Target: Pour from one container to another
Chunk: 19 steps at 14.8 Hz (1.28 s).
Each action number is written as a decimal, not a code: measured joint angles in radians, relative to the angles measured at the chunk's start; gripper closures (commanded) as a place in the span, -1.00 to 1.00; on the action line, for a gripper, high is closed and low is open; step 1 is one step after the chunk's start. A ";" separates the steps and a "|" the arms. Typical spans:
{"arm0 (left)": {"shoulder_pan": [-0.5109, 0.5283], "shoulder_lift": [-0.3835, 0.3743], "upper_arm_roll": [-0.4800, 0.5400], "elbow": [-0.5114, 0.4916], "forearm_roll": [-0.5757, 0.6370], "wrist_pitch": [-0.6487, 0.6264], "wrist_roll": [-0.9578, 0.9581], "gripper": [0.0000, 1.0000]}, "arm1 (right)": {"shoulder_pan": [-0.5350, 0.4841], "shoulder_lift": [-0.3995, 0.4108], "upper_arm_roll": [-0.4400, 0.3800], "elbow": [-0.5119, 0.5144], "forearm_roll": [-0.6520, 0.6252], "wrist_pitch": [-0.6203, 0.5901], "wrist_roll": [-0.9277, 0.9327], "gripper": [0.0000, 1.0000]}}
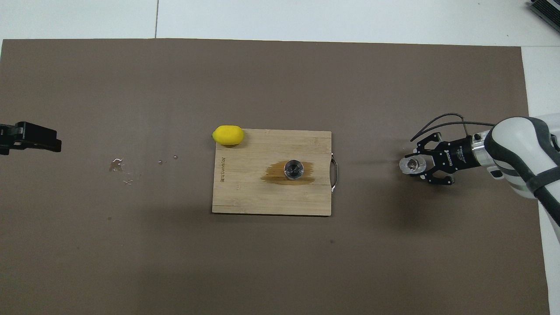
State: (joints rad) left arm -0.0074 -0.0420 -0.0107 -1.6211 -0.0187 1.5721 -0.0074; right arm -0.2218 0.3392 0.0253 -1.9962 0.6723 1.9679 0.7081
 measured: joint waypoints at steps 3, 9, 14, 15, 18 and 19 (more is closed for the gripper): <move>0.000 0.000 0.000 0.000 0.000 0.000 0.000 -1.00 | -0.016 -0.002 -0.004 0.000 -0.006 0.000 -0.029 -0.93; 0.000 0.000 0.000 0.000 0.000 0.000 0.000 -1.00 | -0.009 -0.124 0.003 -0.003 -0.125 -0.009 -0.037 -0.95; 0.000 0.000 0.000 0.000 0.000 -0.001 0.000 -1.00 | 0.068 -0.234 0.006 -0.007 -0.322 -0.018 -0.040 -0.98; 0.000 0.000 0.000 0.000 0.000 -0.001 0.000 -1.00 | 0.088 -0.248 0.007 -0.006 -0.355 -0.018 -0.054 -0.98; 0.000 0.000 0.000 0.000 0.000 -0.001 0.000 -1.00 | 0.164 -0.296 0.010 -0.004 -0.466 -0.018 -0.136 -0.98; 0.000 0.000 0.000 0.000 0.000 -0.001 0.000 -1.00 | 0.188 -0.314 0.012 0.001 -0.507 -0.018 -0.160 -0.98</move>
State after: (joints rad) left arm -0.0074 -0.0424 -0.0107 -1.6211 -0.0187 1.5714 -0.0075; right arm -0.0334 0.0250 0.0370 -1.9955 0.1649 1.9503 0.5480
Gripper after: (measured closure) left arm 0.000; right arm 0.013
